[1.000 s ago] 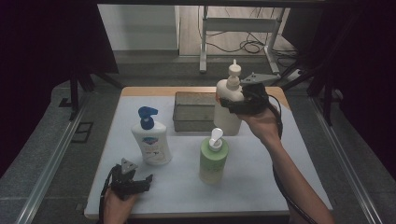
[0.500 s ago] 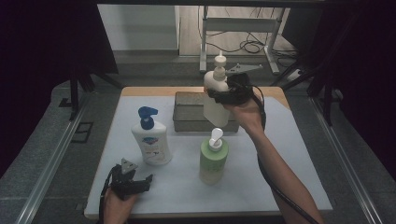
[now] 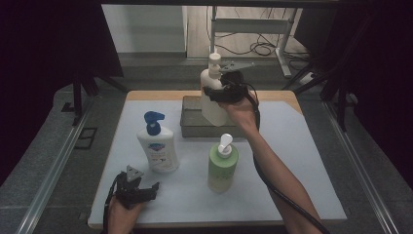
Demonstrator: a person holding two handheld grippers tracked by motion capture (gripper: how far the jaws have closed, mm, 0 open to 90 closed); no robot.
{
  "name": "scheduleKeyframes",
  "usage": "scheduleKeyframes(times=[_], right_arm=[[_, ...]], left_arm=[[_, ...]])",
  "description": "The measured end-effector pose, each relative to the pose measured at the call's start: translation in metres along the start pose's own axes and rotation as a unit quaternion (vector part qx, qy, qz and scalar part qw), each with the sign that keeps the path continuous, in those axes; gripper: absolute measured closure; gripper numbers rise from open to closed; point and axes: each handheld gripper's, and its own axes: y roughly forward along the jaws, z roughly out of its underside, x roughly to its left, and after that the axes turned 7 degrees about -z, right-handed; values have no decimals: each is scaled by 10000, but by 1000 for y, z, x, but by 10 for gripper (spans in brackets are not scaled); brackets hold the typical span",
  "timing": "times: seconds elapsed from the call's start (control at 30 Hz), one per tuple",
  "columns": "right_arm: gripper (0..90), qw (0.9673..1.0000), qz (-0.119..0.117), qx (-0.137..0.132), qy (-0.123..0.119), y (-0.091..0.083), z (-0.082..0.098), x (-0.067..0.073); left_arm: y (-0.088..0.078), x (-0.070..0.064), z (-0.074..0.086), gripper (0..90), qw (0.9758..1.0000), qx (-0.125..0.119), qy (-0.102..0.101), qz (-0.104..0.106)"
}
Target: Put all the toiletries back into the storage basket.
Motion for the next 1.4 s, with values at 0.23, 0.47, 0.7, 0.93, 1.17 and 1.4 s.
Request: scheduleKeyframes(times=[0.23, 0.47, 0.7, 0.93, 1.17, 1.4], right_arm=[[383, 10000, 19, -47, 19, 19, -1, 0], [383, 10000, 27, -13, 21, 38, -1, -3], [383, 9999, 7, 21, 103, 54, 10, -8], [382, 9997, -82, 98, 195, 68, 28, -13], [382, 9995, -36, 181, 246, 71, 39, -16], [382, 9988, 25, 286, 387, 71, 46, -18]], left_arm=[[0, 0, 0, 125, 10000, 0, 0, -3], [0, 0, 0, 125, 10000, 6, 5, -7], [0, 0, 0, 125, 10000, 13, 18, -4], [0, 0, 0, 125, 10000, 15, 19, -5], [0, 0, 0, 125, 10000, 9, 16, -4], [0, 0, 0, 125, 10000, 8, 18, -5]])
